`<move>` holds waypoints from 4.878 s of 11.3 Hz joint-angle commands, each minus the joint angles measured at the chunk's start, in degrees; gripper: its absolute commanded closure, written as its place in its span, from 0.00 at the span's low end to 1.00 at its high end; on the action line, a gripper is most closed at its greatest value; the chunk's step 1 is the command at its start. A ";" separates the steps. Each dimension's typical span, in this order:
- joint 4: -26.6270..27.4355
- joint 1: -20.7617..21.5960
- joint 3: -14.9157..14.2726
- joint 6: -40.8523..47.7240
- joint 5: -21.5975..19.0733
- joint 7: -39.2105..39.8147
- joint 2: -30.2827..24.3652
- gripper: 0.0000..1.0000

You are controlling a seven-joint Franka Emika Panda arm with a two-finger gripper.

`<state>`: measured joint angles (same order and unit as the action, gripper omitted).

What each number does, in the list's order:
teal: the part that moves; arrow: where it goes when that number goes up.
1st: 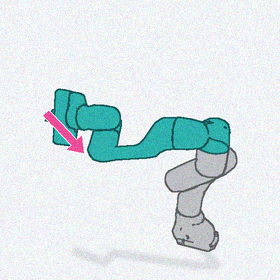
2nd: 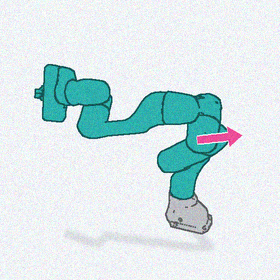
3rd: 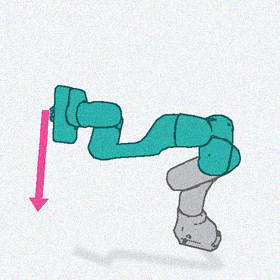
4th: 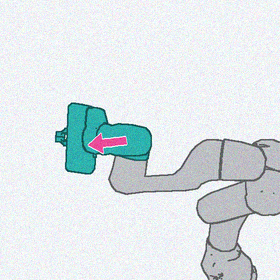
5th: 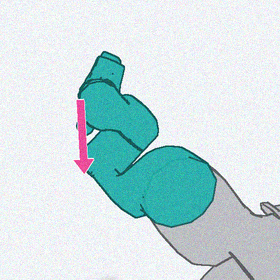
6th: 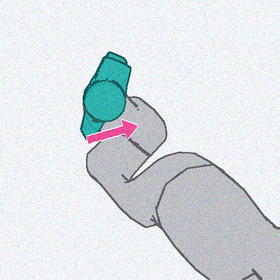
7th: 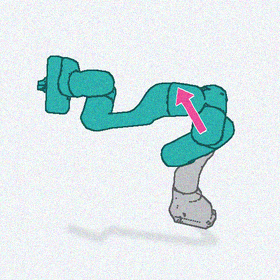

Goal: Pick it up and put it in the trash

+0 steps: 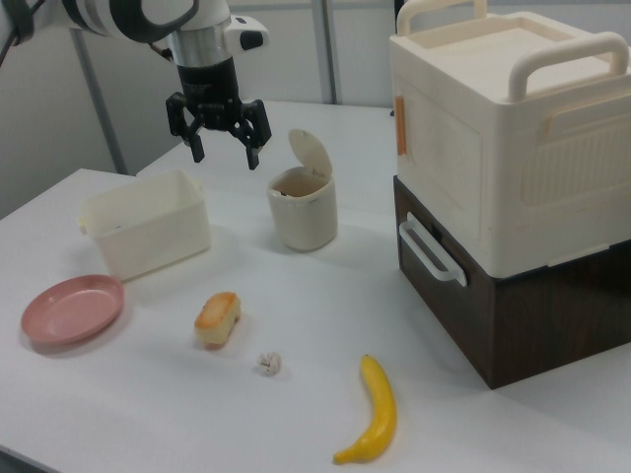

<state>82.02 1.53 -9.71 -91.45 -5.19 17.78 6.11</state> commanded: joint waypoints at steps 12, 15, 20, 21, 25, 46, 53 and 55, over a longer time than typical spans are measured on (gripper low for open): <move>1.92 0.32 -0.31 -0.40 0.44 0.41 -1.46 0.00; 2.00 0.23 -0.31 -0.40 0.53 0.41 -1.54 0.00; 2.53 0.23 -0.31 -0.22 0.53 0.59 -1.89 0.00; 2.97 0.23 -0.31 -0.31 0.53 0.59 -1.89 0.00; 5.86 0.40 -0.31 -0.92 0.88 0.67 -2.68 0.00; 40.32 -0.04 -0.23 -32.21 9.05 1.55 -9.72 0.00; 43.31 -2.15 -0.23 -37.38 9.32 0.94 -6.91 0.00; 44.45 -2.23 -0.31 -39.15 9.32 0.76 -6.29 0.00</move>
<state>124.11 -0.80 -9.72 -127.65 3.19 18.58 0.14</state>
